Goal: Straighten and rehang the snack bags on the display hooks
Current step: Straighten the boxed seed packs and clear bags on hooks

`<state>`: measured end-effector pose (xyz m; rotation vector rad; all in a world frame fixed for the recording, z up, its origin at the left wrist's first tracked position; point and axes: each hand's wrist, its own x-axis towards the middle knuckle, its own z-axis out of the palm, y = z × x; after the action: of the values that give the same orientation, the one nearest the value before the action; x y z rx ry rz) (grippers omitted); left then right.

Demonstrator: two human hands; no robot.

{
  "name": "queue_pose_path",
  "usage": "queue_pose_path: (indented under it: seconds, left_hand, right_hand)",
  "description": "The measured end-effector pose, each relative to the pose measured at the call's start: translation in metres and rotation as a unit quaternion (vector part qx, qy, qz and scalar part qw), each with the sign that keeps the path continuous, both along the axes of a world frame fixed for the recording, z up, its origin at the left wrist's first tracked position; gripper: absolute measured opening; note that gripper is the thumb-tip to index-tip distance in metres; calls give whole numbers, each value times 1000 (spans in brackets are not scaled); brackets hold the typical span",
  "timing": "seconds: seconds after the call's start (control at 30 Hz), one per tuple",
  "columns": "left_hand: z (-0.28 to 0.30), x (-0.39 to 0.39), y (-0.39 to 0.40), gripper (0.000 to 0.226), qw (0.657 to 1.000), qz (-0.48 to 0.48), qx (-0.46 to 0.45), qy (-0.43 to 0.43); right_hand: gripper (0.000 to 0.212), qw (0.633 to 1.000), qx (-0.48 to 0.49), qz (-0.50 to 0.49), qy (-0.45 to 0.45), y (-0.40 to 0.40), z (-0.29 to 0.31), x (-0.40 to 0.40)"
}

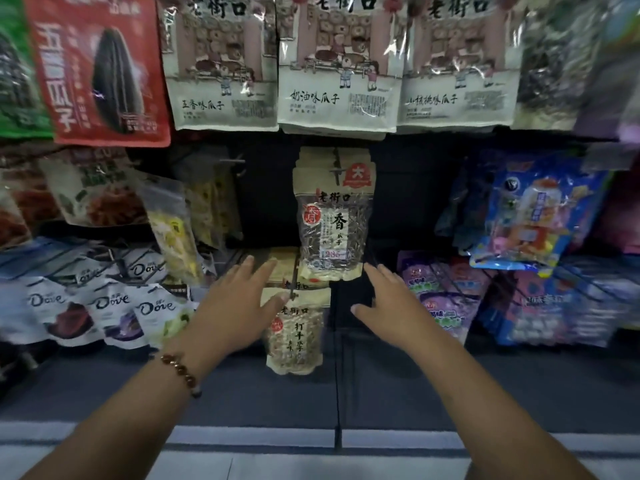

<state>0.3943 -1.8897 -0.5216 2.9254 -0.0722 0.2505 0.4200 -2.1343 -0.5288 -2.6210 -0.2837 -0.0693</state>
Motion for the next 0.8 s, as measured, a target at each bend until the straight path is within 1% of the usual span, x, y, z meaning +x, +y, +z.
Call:
queue_pose_path:
  seconds: [0.1, 0.17, 0.23, 0.3, 0.37, 0.47, 0.53, 0.6, 0.7, 0.77, 0.8]
  left_hand:
    - [1, 7, 4, 72, 1000, 10, -24, 0]
    - [0, 21, 10, 72, 999, 39, -13, -9]
    - [-5, 37, 13, 72, 998, 57, -3, -11]
    - [-13, 53, 11, 72, 999, 51, 4, 3]
    - [-18, 68, 9, 72, 999, 32, 12, 8]
    - [-26, 92, 4, 68, 999, 11, -15, -30]
    - [-31, 110, -2, 66, 998, -3, -43, -53]
    - [-36, 126, -7, 64, 996, -5, -67, -56]
    - [-43, 146, -18, 66, 994, 1, -101, -42]
    - [-49, 154, -25, 68, 989, -1, -142, -38]
    - [-52, 156, -28, 68, 983, -9, -180, -36]
  right_hand:
    - [80, 999, 34, -10, 1, -2, 6, 20]
    - [79, 999, 50, -18, -11, -2, 6, 37]
    - [79, 998, 37, -31, -30, -3, -4, 53]
    - [79, 998, 27, -43, -43, -2, -21, 66]
    - [77, 996, 43, -54, -52, 2, -34, 78]
    - [77, 988, 119, -74, -61, 13, -39, 104]
    - [82, 975, 199, -84, -56, 16, -37, 124]
    - [88, 957, 276, -83, -35, 17, -37, 142]
    - [92, 935, 351, -56, -12, 11, -45, 160]
    - [88, 916, 397, -54, 10, 10, -49, 169]
    - [81, 906, 420, -53, 20, 9, -51, 173]
